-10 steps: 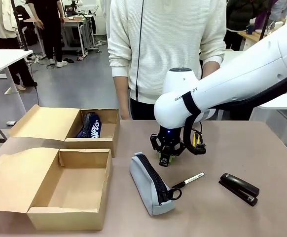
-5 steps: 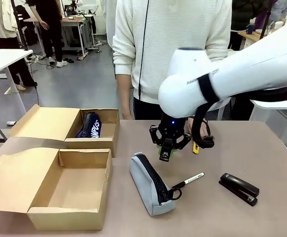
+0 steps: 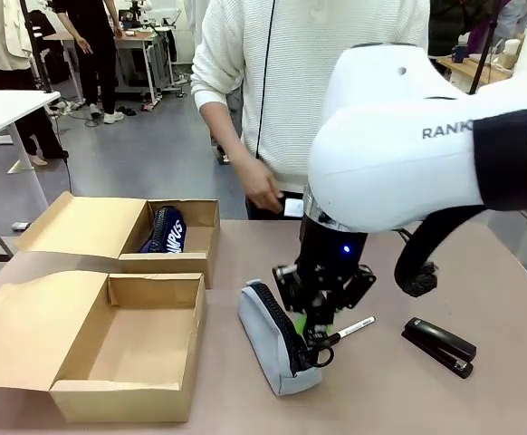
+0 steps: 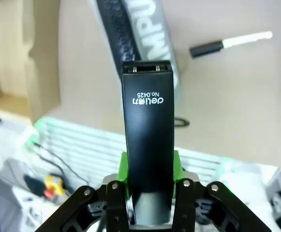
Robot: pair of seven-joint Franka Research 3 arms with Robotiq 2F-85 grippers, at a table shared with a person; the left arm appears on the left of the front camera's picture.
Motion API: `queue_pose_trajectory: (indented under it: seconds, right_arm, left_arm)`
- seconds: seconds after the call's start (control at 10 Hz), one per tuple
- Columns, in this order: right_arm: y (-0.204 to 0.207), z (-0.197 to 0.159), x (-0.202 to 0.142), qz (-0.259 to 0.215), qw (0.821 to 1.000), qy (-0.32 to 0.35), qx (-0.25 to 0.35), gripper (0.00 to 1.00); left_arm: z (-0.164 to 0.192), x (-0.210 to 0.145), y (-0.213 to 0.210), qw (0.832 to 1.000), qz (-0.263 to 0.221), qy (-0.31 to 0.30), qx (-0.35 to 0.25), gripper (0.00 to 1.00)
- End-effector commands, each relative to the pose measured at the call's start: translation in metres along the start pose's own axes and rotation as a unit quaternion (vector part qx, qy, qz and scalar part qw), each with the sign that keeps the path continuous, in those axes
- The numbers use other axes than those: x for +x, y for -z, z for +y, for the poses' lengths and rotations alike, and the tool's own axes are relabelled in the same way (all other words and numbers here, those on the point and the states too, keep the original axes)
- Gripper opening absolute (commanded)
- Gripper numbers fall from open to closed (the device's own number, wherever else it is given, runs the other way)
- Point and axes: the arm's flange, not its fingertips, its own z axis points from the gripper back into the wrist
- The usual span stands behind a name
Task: Place items inside the box.
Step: Pick up a Pencil pouch or Stapler and place it inside the Mailer Box closest to the robot.
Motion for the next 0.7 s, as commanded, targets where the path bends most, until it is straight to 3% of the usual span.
queue_pose_trajectory:
  seconds: [0.0, 0.1, 0.2, 0.4, 0.5, 0.6]
  right_arm:
    - [-0.006, -0.021, -0.018, 0.014, 0.998, -0.049, 0.020, 0.00]
    - [-0.007, -0.025, -0.018, -0.005, 0.999, -0.029, 0.023, 0.00]
    - [0.000, -0.004, -0.009, 0.010, 1.000, -0.030, 0.000, 0.00]
    - [0.000, -0.004, -0.009, 0.010, 1.000, -0.030, 0.000, 0.00]
    - [0.000, -0.010, -0.016, 0.008, 0.999, -0.037, -0.003, 0.37]
    - [-0.001, -0.002, -0.013, -0.005, 0.999, -0.034, 0.017, 0.37]
  left_arm:
    - [-0.001, -0.001, 0.001, 1.000, -0.003, 0.010, -0.011, 1.00]
    - [-0.001, -0.001, 0.001, 1.000, -0.003, 0.010, -0.011, 1.00]
    - [-0.001, -0.001, 0.001, 1.000, -0.003, 0.010, -0.011, 1.00]
    - [-0.001, -0.001, 0.001, 1.000, -0.003, 0.010, -0.011, 1.00]
    - [-0.001, -0.001, 0.001, 1.000, -0.003, 0.010, -0.011, 1.00]
    - [-0.001, -0.001, 0.001, 1.000, -0.003, 0.010, -0.011, 1.00]
